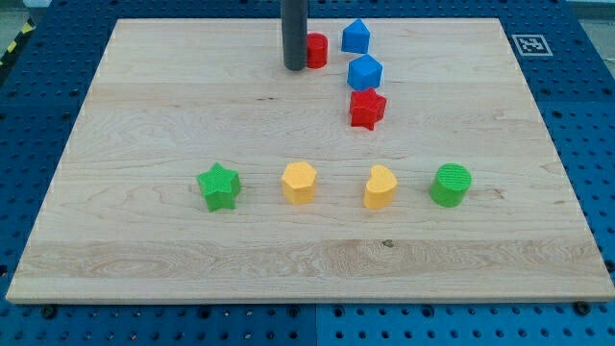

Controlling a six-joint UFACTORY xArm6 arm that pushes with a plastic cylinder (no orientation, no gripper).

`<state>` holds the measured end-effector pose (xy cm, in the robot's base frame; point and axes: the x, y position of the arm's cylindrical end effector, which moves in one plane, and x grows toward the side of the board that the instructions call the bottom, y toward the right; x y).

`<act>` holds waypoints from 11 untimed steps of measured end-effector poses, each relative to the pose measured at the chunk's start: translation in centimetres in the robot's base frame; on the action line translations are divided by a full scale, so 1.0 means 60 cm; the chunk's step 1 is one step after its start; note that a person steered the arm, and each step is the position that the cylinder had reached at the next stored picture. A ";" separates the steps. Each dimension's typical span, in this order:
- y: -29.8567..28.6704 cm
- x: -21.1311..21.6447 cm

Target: Push the red circle to the blue triangle

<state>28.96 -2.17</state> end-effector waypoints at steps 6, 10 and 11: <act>-0.026 -0.074; 0.052 -0.050; 0.089 -0.038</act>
